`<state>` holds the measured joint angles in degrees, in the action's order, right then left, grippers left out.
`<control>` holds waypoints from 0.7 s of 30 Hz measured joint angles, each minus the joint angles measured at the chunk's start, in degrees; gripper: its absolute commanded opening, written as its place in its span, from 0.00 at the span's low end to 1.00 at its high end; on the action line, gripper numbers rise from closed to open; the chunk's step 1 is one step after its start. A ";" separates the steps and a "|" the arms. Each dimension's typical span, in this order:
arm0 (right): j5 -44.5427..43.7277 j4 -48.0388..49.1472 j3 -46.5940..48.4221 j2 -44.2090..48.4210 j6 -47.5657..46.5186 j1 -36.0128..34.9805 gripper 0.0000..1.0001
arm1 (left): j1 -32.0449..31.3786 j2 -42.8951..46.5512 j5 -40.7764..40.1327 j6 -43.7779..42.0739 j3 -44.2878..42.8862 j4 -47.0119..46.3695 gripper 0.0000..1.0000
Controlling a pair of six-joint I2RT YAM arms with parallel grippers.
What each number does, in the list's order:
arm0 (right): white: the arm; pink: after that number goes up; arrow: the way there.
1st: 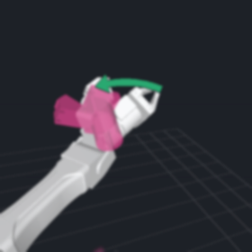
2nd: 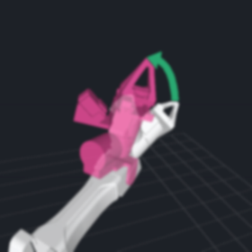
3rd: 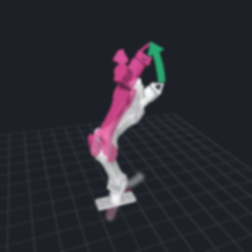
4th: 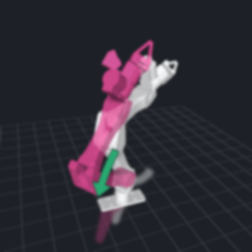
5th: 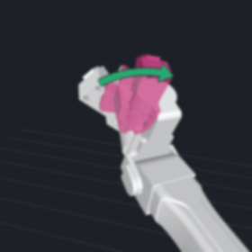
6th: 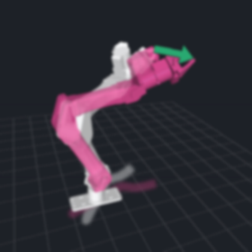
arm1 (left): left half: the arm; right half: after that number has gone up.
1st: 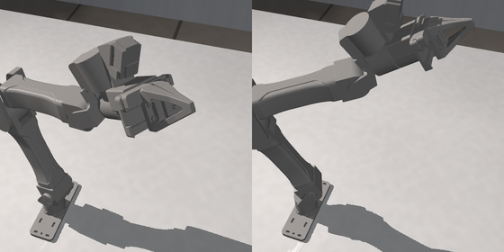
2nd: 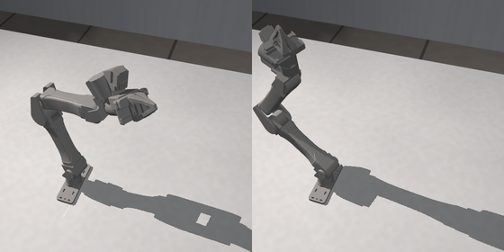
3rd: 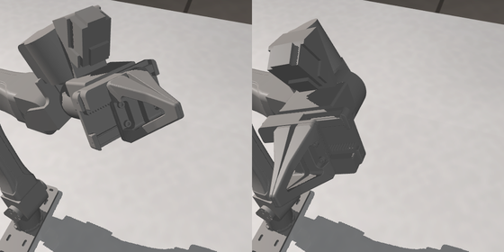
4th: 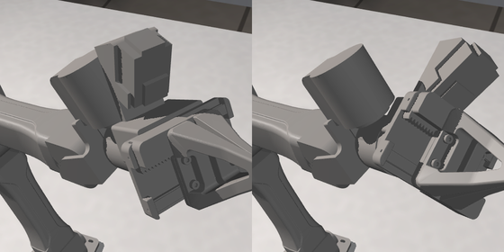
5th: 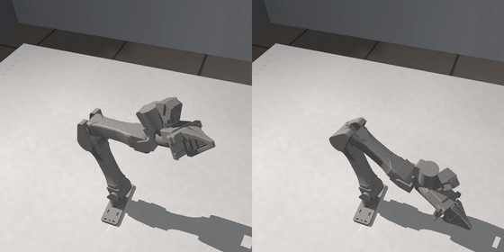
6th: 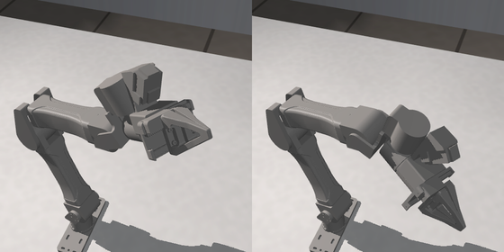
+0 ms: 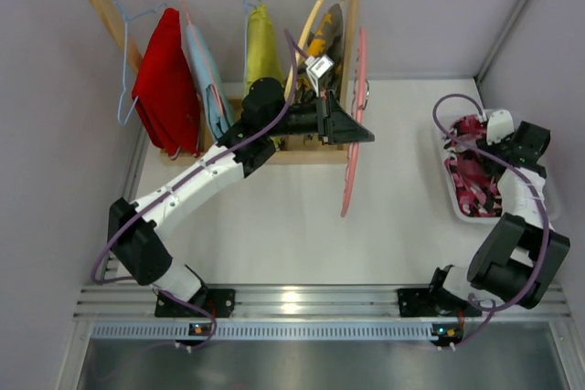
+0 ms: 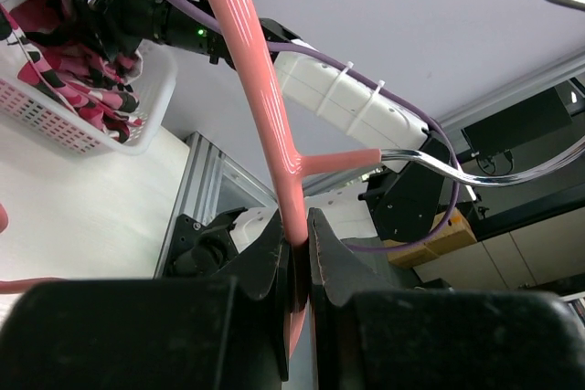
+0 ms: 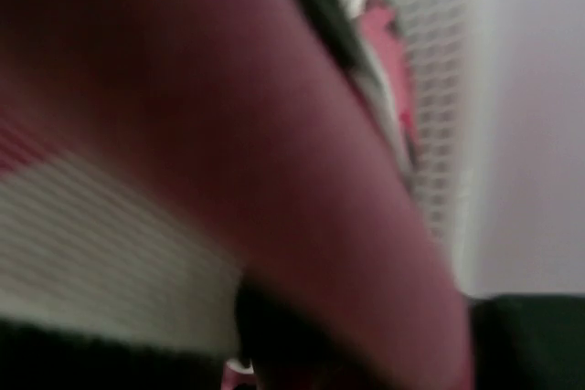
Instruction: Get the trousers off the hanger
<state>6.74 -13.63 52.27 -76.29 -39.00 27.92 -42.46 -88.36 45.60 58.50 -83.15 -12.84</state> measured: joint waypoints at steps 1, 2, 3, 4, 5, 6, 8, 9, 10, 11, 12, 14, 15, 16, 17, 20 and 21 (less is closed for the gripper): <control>0.74 -1.99 0.31 -0.74 -0.11 0.07 0.62 | 0.07 0.00 0.00 0.02 0.00 0.00 0.00; 1.40 -3.72 0.63 -1.25 -0.28 0.17 0.71 | 0.07 0.00 -0.02 0.02 0.00 -0.02 0.00; 2.69 -6.56 1.29 -1.68 -0.59 0.52 0.85 | 0.11 0.04 0.00 0.02 0.00 -0.02 0.00; 4.09 -8.96 1.97 -1.79 -0.81 1.07 0.99 | 0.13 0.09 -0.02 0.04 0.00 0.00 0.00; 5.55 -11.34 2.82 -1.75 -1.16 1.70 0.99 | 0.15 0.11 -0.02 0.07 0.00 -0.02 0.00; 7.61 -14.34 4.33 -1.57 -1.70 2.80 0.99 | 0.15 0.13 -0.02 0.09 0.00 -0.02 0.00; 11.50 -19.30 8.09 -0.90 -2.08 5.38 1.00 | 0.17 0.26 -0.07 0.31 0.00 -0.02 0.00; 13.31 -21.53 10.21 -0.15 -2.32 6.75 0.99 | 0.17 0.37 -0.13 0.39 0.00 -0.04 0.00; 15.06 -24.06 12.61 0.68 -2.43 8.04 0.99 | 0.15 0.48 -0.20 0.66 0.00 -0.09 0.00; 17.27 -26.58 15.39 1.75 -2.56 9.40 0.99 | 0.15 0.66 -0.22 1.07 0.00 -0.26 0.00; 18.88 -28.52 17.77 2.62 -2.56 10.32 0.99 | 0.15 0.76 -0.24 1.42 0.00 -0.44 0.00; 23.17 -33.48 23.56 5.03 -2.58 11.89 0.99 | 0.15 1.01 -0.37 1.88 0.02 -0.76 0.00; 25.20 -36.04 26.47 6.10 -2.51 12.31 0.99 | 0.15 1.11 -0.55 2.21 0.00 -0.87 0.00; 27.54 -38.27 29.22 7.30 -2.36 12.50 0.99 | 0.15 1.22 -0.74 2.56 0.00 -0.96 0.00; 30.10 -40.54 31.89 8.52 -2.08 12.59 0.99 | 0.15 1.33 -0.98 2.86 0.00 -1.03 0.00; 37.16 -46.97 39.17 11.78 -0.04 11.72 0.99 | 0.15 1.51 -1.62 3.45 0.02 -1.20 0.00; 39.52 -49.20 41.57 12.61 1.07 11.08 0.99 | 0.15 1.51 -1.73 3.56 0.02 -1.29 0.00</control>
<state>46.26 -62.83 93.84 -63.68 -37.93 39.00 -42.30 -86.85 43.88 62.06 -83.13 -14.13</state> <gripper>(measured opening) 0.993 0.105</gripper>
